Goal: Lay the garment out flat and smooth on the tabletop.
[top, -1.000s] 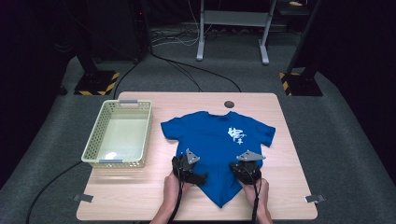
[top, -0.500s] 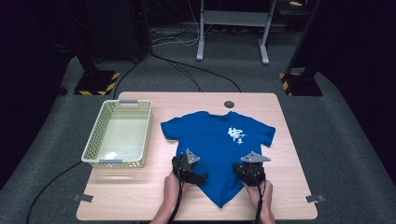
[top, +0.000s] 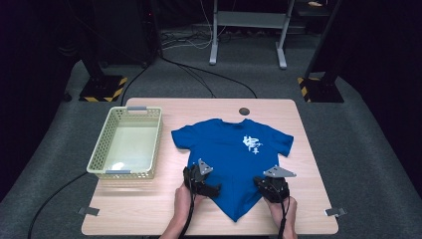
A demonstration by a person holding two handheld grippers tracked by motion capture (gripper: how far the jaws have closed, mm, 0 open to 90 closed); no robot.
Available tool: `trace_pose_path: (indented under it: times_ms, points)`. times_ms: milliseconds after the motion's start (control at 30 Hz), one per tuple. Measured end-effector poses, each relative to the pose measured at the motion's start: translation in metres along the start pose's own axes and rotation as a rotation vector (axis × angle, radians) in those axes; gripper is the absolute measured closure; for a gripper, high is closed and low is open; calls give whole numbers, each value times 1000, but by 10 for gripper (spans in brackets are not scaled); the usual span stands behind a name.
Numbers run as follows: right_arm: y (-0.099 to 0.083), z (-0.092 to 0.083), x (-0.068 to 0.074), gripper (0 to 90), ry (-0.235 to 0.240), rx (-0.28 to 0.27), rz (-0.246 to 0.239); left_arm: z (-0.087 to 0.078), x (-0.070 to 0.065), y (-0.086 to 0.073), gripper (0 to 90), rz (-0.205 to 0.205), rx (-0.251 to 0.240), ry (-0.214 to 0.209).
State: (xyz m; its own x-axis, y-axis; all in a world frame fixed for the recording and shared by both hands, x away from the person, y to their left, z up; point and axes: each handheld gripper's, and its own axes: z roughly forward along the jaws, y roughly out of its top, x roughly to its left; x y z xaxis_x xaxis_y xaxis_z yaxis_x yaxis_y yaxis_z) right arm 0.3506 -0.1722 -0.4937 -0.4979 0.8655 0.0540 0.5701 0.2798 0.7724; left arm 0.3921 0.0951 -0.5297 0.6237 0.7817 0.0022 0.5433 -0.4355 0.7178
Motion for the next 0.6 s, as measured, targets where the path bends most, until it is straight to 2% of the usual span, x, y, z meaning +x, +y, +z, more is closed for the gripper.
trace_pose_path:
  times_ms: [600]
  points:
    - [-24,-34,-5,862,-44,-8,17,0,0,0,2,0,0,0]
